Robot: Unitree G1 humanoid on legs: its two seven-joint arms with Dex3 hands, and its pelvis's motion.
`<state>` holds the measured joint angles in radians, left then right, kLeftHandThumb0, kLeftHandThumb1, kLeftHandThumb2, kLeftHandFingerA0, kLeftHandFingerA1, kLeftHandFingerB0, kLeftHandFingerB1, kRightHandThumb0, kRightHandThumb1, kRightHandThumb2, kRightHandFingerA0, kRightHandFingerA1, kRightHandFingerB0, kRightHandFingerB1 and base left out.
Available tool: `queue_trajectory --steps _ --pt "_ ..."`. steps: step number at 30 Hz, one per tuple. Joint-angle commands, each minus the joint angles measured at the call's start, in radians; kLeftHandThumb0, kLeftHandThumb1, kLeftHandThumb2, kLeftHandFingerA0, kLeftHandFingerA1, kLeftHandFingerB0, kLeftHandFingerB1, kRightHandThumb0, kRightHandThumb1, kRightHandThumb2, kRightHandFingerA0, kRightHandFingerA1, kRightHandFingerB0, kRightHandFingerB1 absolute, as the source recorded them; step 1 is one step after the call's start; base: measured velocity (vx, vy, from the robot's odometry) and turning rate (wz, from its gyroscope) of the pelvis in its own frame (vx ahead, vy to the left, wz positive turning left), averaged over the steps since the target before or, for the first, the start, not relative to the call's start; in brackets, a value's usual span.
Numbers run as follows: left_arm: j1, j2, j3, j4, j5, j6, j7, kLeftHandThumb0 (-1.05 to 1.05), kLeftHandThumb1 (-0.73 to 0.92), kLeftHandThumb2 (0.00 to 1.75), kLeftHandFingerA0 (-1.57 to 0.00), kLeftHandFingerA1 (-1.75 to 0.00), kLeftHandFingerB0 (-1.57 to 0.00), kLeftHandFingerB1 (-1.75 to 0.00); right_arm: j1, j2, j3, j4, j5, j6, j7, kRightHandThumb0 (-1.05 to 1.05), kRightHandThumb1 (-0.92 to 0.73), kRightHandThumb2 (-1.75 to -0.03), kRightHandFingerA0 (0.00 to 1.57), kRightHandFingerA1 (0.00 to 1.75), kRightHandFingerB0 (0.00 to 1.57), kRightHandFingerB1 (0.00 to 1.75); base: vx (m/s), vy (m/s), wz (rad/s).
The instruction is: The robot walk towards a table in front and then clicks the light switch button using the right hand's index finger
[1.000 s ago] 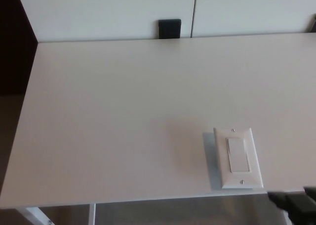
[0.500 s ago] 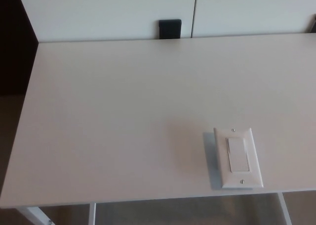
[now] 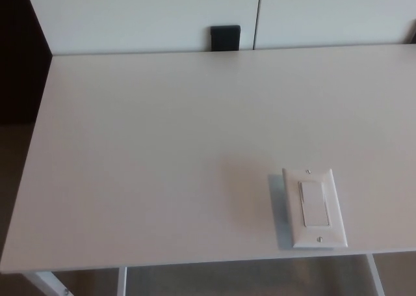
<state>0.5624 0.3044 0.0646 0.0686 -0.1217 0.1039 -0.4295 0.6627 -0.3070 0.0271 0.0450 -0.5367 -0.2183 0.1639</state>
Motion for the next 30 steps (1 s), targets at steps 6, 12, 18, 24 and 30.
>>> queue_trajectory --steps 6,12,18,24,30 --pt "-0.008 0.018 0.009 0.036 0.037 -0.071 0.03 -0.15 0.55 0.56 -0.59 -0.44 -0.52 -0.39 -0.001 -0.011 -0.015 0.032 0.213 -0.067 0.061 -0.33 -0.58 -1.05 0.09 0.55 0.04 0.52 0.0 0.0 0.0" --pt "-0.023 0.02 0.011 0.041 0.039 -0.07 0.032 -0.18 0.54 0.56 -0.59 -0.44 -0.53 -0.39 -0.014 -0.019 -0.006 0.026 0.224 -0.05 0.061 -0.5 -0.58 -0.72 0.13 0.52 0.1 0.44 0.0 0.0 0.0" --pt "-0.026 0.014 0.015 0.04 0.027 -0.068 0.025 -0.15 0.54 0.56 -0.6 -0.45 -0.53 -0.39 -0.018 -0.026 -0.002 0.034 0.25 -0.053 0.065 -0.48 -0.58 -0.71 0.12 0.51 0.1 0.43 0.0 0.0 0.0" --pt "-0.028 0.019 0.009 0.051 0.039 -0.085 0.027 -0.17 0.54 0.56 -0.61 -0.45 -0.54 -0.39 -0.02 -0.033 0.004 0.039 0.256 -0.053 0.064 -0.48 -0.58 -0.71 0.13 0.51 0.1 0.44 0.0 0.0 0.0" --pt "-0.032 0.028 0.007 0.051 0.039 -0.081 0.019 -0.19 0.54 0.56 -0.6 -0.44 -0.52 -0.39 -0.025 -0.036 0.009 0.044 0.264 -0.055 0.068 -0.46 -0.6 -0.7 0.12 0.51 0.1 0.43 0.0 0.0 0.0"
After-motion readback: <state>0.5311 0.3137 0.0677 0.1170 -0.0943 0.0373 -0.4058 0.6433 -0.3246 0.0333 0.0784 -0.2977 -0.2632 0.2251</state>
